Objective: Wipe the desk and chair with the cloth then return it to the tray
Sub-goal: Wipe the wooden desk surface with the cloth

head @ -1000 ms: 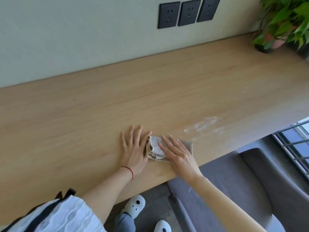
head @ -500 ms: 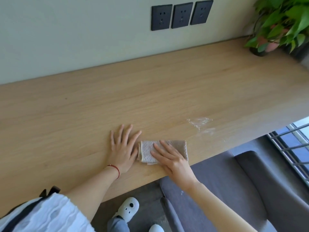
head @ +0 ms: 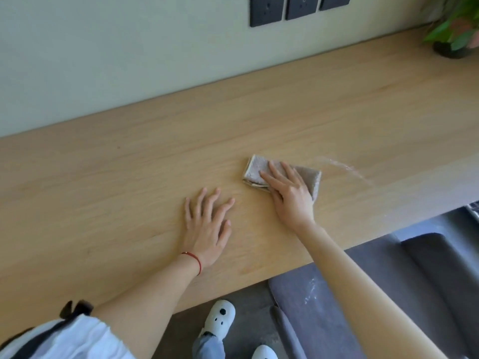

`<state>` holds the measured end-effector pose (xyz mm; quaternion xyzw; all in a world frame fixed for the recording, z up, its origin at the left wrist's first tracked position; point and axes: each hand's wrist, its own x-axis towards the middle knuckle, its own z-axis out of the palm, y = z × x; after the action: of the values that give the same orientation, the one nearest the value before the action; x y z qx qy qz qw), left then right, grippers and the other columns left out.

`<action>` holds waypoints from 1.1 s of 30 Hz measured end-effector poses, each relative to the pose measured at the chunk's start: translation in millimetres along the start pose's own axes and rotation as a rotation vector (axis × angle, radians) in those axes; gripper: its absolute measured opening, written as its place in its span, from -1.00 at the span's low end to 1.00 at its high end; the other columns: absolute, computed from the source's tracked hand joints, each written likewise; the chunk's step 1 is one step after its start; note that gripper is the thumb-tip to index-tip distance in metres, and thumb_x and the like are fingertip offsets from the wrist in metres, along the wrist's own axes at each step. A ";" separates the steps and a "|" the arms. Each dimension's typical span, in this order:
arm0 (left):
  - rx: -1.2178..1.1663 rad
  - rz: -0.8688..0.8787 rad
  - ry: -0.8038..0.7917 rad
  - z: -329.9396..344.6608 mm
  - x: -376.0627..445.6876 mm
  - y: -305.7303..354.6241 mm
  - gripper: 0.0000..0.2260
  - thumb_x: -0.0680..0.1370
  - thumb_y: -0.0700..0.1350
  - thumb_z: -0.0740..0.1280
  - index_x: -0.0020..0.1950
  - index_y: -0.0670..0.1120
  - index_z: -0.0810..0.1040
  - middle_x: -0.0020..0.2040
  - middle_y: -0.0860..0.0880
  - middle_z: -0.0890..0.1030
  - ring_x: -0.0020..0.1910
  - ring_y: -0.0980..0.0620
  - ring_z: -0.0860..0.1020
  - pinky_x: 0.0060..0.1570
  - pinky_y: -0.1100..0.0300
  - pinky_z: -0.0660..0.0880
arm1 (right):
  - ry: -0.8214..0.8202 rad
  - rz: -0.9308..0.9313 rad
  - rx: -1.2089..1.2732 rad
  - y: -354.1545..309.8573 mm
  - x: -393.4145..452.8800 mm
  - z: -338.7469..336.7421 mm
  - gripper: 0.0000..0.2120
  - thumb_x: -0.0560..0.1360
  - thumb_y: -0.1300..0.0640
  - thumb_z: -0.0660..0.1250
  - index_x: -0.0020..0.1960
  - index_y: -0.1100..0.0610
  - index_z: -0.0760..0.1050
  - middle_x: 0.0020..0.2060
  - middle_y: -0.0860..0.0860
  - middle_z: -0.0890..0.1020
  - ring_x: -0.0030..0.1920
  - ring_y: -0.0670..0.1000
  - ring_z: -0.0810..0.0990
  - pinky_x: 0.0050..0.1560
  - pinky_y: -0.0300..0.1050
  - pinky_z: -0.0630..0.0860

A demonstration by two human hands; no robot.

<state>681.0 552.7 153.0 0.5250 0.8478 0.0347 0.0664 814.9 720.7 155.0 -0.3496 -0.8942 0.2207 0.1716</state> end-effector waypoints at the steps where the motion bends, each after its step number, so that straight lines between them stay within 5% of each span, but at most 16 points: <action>1: -0.008 -0.044 0.010 -1.5 1.1 7.7 -0.53 0.52 0.09 -0.03 0.35 0.02 0.41 0.42 -0.17 0.36 0.47 -0.23 0.18 0.39 -0.35 0.07 | -0.022 -0.030 0.011 -5.6 -9.2 -1.1 -0.68 0.60 0.20 0.20 0.32 0.02 0.48 0.40 0.02 0.43 0.48 0.15 0.26 0.47 0.08 0.23; 3: -0.052 -0.148 0.051 -1.5 7.0 30.5 -0.58 0.51 0.06 0.05 0.23 -0.09 0.48 0.31 -0.24 0.43 0.43 -0.32 0.22 0.35 -0.40 0.08 | -0.073 -0.071 0.029 -3.3 -24.9 -11.5 -0.68 0.60 0.18 0.20 0.32 0.01 0.48 0.40 0.00 0.42 0.48 0.11 0.25 0.49 0.07 0.21; 10: -0.123 -0.337 0.114 20.1 19.5 77.4 -0.57 0.53 0.05 0.08 0.36 -0.04 0.37 0.43 -0.27 0.26 0.49 -0.36 0.04 0.33 -0.47 -0.08 | -0.085 -0.039 -0.078 82.9 -72.3 -81.4 -0.66 0.58 0.25 0.23 0.33 0.05 0.47 0.39 0.04 0.43 0.45 0.12 0.32 0.44 0.08 0.28; 18: -0.066 -0.351 0.149 24.4 24.2 77.4 -0.52 0.49 0.10 -0.01 0.30 -0.07 0.40 0.39 -0.28 0.33 0.44 -0.41 0.12 0.28 -0.51 -0.04 | 0.246 0.523 -0.173 160.0 -8.4 -99.2 -0.65 0.64 0.16 0.08 0.40 0.06 0.37 0.46 0.09 0.33 0.48 0.21 0.19 0.44 0.18 0.17; 27: -0.074 -0.338 0.014 0.8 13.6 79.2 -0.51 0.48 0.07 0.04 0.31 -0.07 0.47 0.44 -0.23 0.34 0.46 -0.36 0.14 0.34 -0.42 0.02 | -0.114 -0.029 -0.062 8.5 -9.7 -10.2 -0.60 0.63 0.18 0.12 0.43 -0.06 0.30 0.51 -0.03 0.23 0.54 0.12 0.07 0.53 0.08 0.10; 31: 0.061 -0.090 -0.068 -3.1 0.7 41.8 -0.43 0.51 0.18 -0.12 0.45 0.05 0.30 0.49 -0.16 0.29 0.44 -0.33 0.21 0.24 -0.28 0.25 | -0.169 -0.208 -0.105 45.7 -52.8 -40.3 -0.59 0.59 0.22 0.19 0.40 -0.03 0.36 0.46 0.00 0.33 0.50 0.12 0.20 0.52 0.04 0.07; 33: 0.066 -0.032 -0.070 -4.9 -3.9 31.8 -0.41 0.54 0.23 -0.24 0.49 0.08 0.22 0.51 -0.14 0.25 0.45 -0.30 0.21 0.25 -0.25 0.26 | -0.121 -0.115 -0.111 77.2 -46.3 -59.9 -0.62 0.61 0.18 0.18 0.41 -0.01 0.36 0.45 0.03 0.34 0.49 0.12 0.23 0.50 0.11 0.16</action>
<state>710.2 563.5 162.3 0.5143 0.8539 -0.0127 0.0792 917.2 755.6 158.8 -0.2924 -0.9325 0.1813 0.1098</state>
